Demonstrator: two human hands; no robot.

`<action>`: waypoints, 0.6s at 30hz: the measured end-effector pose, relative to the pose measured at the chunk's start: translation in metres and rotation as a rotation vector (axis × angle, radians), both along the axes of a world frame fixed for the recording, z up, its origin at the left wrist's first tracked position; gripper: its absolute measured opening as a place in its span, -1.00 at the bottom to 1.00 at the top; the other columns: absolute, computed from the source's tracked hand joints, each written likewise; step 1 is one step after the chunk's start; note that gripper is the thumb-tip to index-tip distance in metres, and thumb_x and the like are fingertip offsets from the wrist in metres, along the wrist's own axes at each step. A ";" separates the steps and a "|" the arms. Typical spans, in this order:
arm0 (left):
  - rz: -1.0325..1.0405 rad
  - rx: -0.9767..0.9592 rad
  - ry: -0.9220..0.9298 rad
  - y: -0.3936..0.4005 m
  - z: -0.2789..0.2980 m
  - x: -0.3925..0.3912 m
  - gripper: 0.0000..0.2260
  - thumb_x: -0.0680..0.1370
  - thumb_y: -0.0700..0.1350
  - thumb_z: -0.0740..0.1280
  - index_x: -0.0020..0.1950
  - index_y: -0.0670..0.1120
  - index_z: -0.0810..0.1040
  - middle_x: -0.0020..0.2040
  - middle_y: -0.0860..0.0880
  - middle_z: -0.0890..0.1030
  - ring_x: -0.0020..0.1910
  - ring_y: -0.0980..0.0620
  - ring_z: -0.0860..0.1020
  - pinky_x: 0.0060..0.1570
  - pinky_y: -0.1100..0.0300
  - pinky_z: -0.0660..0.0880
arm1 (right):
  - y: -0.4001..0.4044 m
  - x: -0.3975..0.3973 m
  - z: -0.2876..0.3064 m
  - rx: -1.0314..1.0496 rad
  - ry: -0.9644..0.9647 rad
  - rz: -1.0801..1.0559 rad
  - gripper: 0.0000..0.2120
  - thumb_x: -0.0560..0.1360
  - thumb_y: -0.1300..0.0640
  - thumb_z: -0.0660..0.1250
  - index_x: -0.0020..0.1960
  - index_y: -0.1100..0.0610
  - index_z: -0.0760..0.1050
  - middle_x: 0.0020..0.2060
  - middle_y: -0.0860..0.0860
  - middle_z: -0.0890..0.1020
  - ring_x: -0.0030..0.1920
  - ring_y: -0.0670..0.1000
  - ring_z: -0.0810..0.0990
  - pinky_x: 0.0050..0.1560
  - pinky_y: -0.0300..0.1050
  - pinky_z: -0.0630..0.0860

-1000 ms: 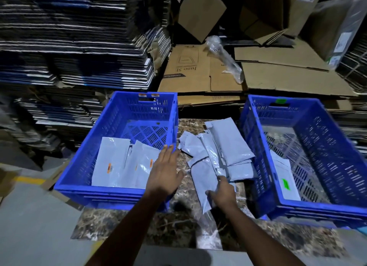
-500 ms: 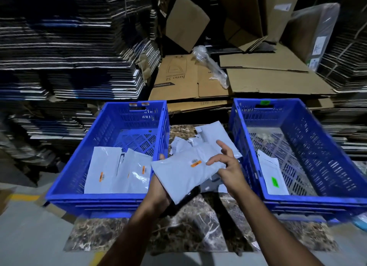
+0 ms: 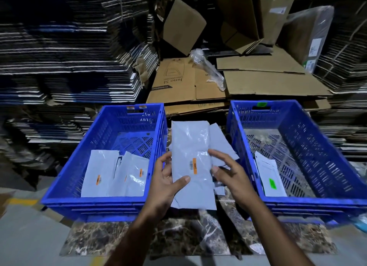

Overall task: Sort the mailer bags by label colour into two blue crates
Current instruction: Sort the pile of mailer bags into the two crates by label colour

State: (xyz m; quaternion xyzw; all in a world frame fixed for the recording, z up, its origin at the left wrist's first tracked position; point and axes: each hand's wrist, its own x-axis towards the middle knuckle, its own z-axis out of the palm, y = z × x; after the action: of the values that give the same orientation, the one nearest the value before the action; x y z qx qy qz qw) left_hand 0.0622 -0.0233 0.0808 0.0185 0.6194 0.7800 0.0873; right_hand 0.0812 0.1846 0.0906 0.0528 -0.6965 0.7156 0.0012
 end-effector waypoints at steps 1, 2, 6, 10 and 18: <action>-0.008 -0.002 0.032 0.000 0.000 0.001 -0.36 0.45 -0.40 0.43 0.39 0.05 0.27 0.25 -0.11 0.61 0.19 -0.16 0.61 0.13 -0.16 0.56 | -0.003 0.004 -0.001 0.042 0.018 0.052 -0.59 0.57 0.22 0.35 0.37 -0.06 0.46 0.23 -0.25 0.58 0.02 0.00 0.67 -0.03 -0.14 0.59; -0.012 -0.004 0.060 0.000 0.002 0.001 -0.33 0.46 -0.41 0.42 0.40 0.07 0.25 0.24 -0.11 0.62 0.18 -0.17 0.61 0.11 -0.16 0.57 | -0.006 0.006 -0.002 0.090 0.040 0.075 -0.57 0.54 0.22 0.39 0.36 -0.07 0.48 0.27 -0.24 0.56 -0.07 0.07 0.65 -0.03 -0.15 0.58; 0.069 -0.053 0.091 0.000 0.005 0.000 -0.33 0.44 -0.43 0.44 0.36 0.09 0.28 0.16 -0.07 0.63 0.11 -0.11 0.65 0.00 -0.08 0.61 | -0.016 0.000 -0.006 0.092 0.068 0.044 -0.56 0.50 0.31 0.43 0.31 -0.03 0.53 0.28 -0.17 0.57 0.20 -0.04 0.60 0.07 -0.05 0.60; 0.077 -0.091 0.076 -0.012 0.006 0.000 -0.52 0.49 -0.37 0.41 0.34 -0.03 0.43 0.17 0.02 0.64 0.15 -0.02 0.63 -0.03 0.15 0.60 | -0.024 -0.011 -0.015 0.131 0.045 0.090 -0.56 0.50 0.23 0.45 0.32 -0.08 0.53 0.31 -0.15 0.54 0.38 -0.06 0.46 0.26 0.20 0.52; 0.371 -0.209 0.077 -0.103 0.001 -0.023 -0.58 0.52 -0.35 0.38 0.30 0.02 0.50 0.18 0.10 0.61 0.04 0.15 0.65 -0.11 0.27 0.58 | -0.093 -0.040 -0.031 0.270 0.070 0.098 -0.66 0.62 0.02 0.28 0.38 -0.04 0.43 0.19 -0.09 0.62 0.18 -0.11 0.60 0.11 -0.12 0.56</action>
State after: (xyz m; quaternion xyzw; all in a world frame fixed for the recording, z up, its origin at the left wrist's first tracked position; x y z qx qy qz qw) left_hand 0.0397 -0.1266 0.0820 -0.0752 0.6927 0.7128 -0.0802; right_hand 0.0416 0.0917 0.0593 0.1113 -0.7825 0.6124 -0.0169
